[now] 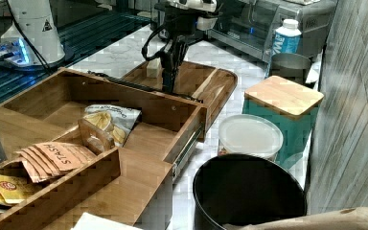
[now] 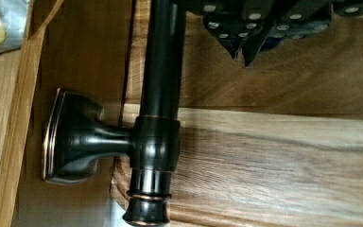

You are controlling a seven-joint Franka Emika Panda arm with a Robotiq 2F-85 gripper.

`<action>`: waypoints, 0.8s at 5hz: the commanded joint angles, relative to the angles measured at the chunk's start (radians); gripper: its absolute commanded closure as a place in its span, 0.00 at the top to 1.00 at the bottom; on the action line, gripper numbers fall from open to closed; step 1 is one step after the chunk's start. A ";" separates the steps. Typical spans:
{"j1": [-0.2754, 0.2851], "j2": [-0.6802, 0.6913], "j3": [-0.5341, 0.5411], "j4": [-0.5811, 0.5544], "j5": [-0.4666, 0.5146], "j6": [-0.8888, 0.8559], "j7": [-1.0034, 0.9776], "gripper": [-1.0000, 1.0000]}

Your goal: Close the drawer.

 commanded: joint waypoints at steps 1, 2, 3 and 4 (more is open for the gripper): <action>-0.146 0.027 -0.055 0.134 0.094 -0.047 -0.214 0.00; -0.198 0.035 -0.076 0.170 0.106 -0.040 -0.286 0.00; -0.267 0.093 -0.094 0.247 0.162 -0.020 -0.402 0.00; -0.315 0.155 -0.139 0.364 0.225 -0.054 -0.496 0.00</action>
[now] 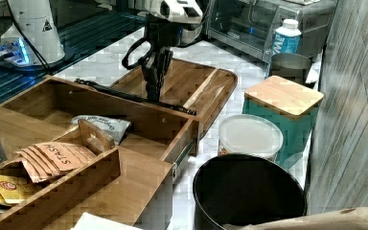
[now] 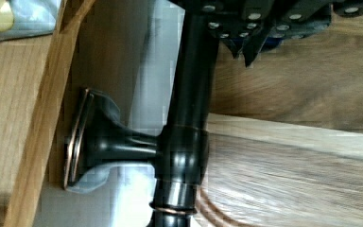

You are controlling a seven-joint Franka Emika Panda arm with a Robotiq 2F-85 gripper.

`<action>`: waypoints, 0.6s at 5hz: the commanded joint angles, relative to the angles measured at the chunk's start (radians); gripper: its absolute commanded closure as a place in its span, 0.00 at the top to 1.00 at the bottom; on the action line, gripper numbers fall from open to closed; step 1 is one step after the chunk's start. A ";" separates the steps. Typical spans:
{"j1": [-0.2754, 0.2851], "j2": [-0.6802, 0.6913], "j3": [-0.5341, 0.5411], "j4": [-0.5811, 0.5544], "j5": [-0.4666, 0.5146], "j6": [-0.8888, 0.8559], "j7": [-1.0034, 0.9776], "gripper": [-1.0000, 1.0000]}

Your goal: Close the drawer.

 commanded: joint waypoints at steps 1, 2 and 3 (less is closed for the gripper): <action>-0.190 0.131 -0.154 0.411 0.013 -0.133 -0.207 0.00; -0.254 0.162 -0.164 0.437 0.044 -0.021 -0.315 0.00; -0.286 0.216 -0.189 0.486 0.061 0.065 -0.353 0.00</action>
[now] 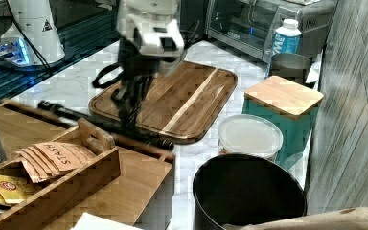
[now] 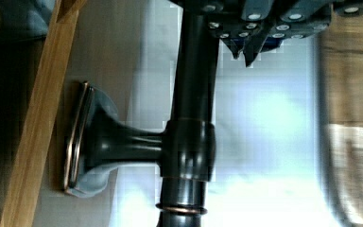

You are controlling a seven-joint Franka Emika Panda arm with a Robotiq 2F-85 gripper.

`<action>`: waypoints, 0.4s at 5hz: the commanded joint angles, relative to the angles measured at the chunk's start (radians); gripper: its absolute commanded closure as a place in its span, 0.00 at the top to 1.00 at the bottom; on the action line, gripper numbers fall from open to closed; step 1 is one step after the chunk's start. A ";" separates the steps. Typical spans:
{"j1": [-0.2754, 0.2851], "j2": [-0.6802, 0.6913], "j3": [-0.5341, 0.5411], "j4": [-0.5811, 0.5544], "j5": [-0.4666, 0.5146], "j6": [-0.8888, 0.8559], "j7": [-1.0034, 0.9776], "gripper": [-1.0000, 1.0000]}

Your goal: Close the drawer.

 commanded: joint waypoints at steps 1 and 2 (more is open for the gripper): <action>-0.151 0.009 -0.137 0.167 -0.083 0.239 -0.064 0.00; -0.153 0.008 -0.135 0.167 -0.084 0.239 -0.063 0.00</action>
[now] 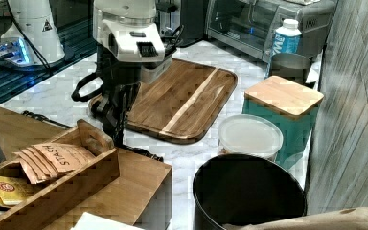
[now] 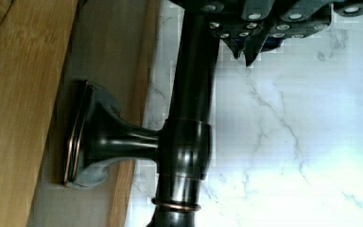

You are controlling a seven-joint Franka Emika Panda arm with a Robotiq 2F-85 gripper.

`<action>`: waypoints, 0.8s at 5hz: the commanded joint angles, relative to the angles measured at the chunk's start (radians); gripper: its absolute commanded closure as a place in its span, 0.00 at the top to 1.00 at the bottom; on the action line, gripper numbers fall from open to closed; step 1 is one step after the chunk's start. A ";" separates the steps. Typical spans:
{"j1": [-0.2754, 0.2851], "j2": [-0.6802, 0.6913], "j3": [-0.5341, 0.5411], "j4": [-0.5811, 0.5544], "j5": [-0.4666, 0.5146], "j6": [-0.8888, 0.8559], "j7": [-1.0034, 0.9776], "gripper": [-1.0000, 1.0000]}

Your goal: Close the drawer.

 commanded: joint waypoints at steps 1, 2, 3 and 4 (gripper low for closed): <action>-0.104 -0.005 -0.127 0.159 -0.069 0.173 0.011 0.00; -0.104 -0.005 -0.127 0.159 -0.069 0.173 0.011 0.00; -0.094 -0.004 -0.138 0.159 -0.061 0.174 0.007 0.00; -0.088 -0.003 -0.145 0.158 -0.056 0.174 0.004 0.00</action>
